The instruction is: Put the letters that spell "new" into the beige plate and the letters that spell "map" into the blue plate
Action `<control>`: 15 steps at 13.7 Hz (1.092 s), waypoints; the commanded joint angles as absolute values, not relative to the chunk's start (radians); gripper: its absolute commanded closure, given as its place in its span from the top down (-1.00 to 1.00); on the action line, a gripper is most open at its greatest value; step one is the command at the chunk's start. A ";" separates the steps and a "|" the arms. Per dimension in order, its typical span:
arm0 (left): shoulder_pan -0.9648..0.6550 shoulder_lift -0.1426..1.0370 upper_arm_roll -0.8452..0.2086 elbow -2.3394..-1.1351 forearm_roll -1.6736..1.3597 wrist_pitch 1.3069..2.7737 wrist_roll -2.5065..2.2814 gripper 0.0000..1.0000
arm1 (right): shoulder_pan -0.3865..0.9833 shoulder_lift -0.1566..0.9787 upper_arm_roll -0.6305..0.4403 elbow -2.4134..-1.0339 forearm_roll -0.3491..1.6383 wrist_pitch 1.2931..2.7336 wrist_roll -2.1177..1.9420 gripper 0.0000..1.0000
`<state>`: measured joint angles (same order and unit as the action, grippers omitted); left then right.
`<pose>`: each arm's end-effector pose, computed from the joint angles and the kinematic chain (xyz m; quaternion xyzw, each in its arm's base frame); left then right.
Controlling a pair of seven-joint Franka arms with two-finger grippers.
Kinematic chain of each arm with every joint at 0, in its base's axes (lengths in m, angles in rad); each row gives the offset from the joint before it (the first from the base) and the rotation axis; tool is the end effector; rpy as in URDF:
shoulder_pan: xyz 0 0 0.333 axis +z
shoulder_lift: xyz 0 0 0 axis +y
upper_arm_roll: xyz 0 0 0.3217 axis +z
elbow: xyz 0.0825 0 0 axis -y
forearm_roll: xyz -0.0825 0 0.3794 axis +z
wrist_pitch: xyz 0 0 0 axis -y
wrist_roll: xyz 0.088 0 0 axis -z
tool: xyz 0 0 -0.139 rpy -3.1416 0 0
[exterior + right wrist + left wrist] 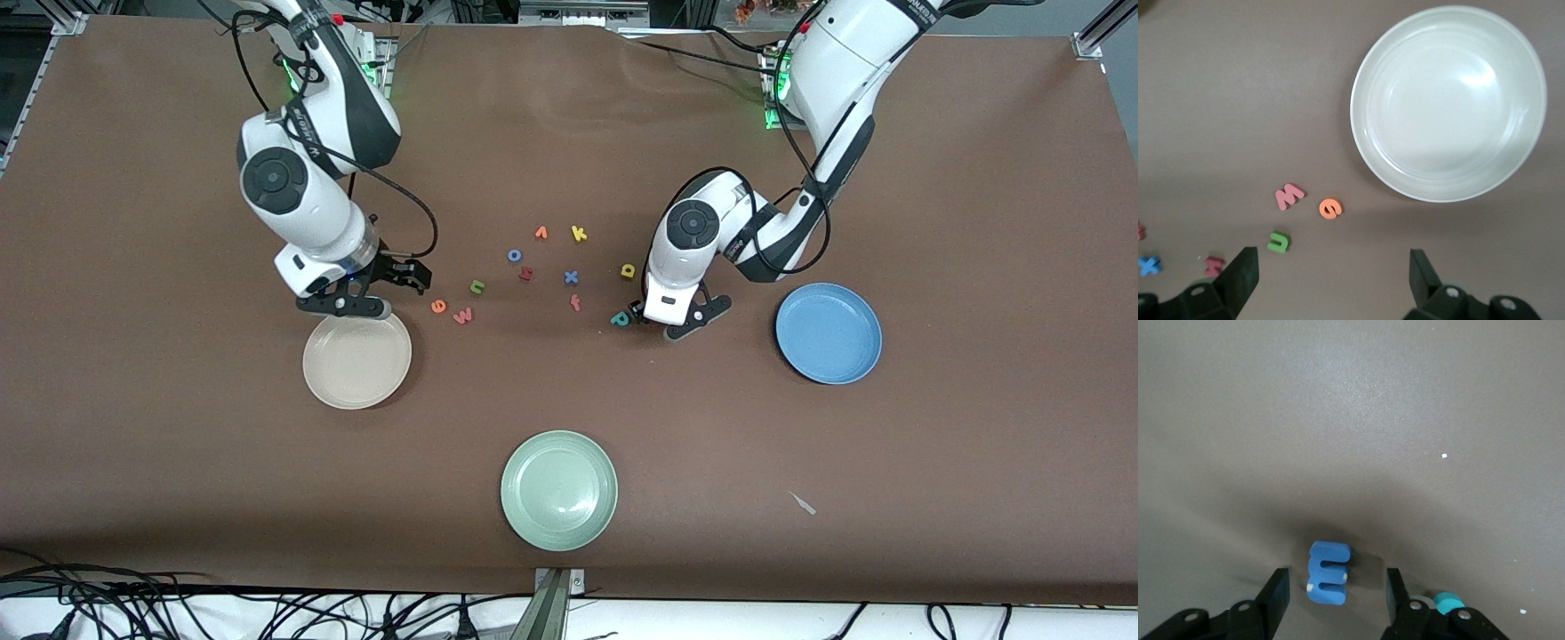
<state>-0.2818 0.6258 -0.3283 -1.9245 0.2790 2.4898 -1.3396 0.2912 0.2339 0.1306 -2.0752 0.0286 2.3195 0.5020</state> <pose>0.5121 -0.3511 0.1512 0.9607 0.2771 -0.0134 0.0017 0.5295 0.2379 0.2956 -0.9983 0.0516 0.0060 0.0256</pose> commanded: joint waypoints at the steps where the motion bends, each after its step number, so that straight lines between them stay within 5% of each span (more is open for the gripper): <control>1: -0.293 0.635 -0.322 -1.908 0.314 2.476 -1.358 0.09 | 0.284 0.205 0.147 -2.196 0.028 2.445 0.532 1.00; 4: -0.293 0.637 -0.321 -1.908 0.314 2.471 -1.355 -0.26 | 0.285 0.265 0.152 -2.233 0.028 2.560 0.541 1.00; 6: -0.295 0.643 -0.321 -1.910 0.316 2.471 -1.356 -0.68 | 0.287 0.307 0.153 -2.240 0.022 2.618 0.554 1.00; 9: -0.313 0.657 -0.318 -1.908 0.316 2.471 -1.356 -0.99 | 0.296 0.377 0.153 -2.240 0.018 2.719 0.555 1.00; 12: -0.298 0.621 -0.318 -1.885 0.318 2.407 -1.323 -1.00 | 0.304 0.411 0.153 -2.240 0.006 2.747 0.555 1.00; 15: -0.262 0.612 -0.324 -1.784 0.295 2.170 -1.127 -1.00 | 0.314 0.445 0.153 -2.234 -0.008 2.772 0.554 1.00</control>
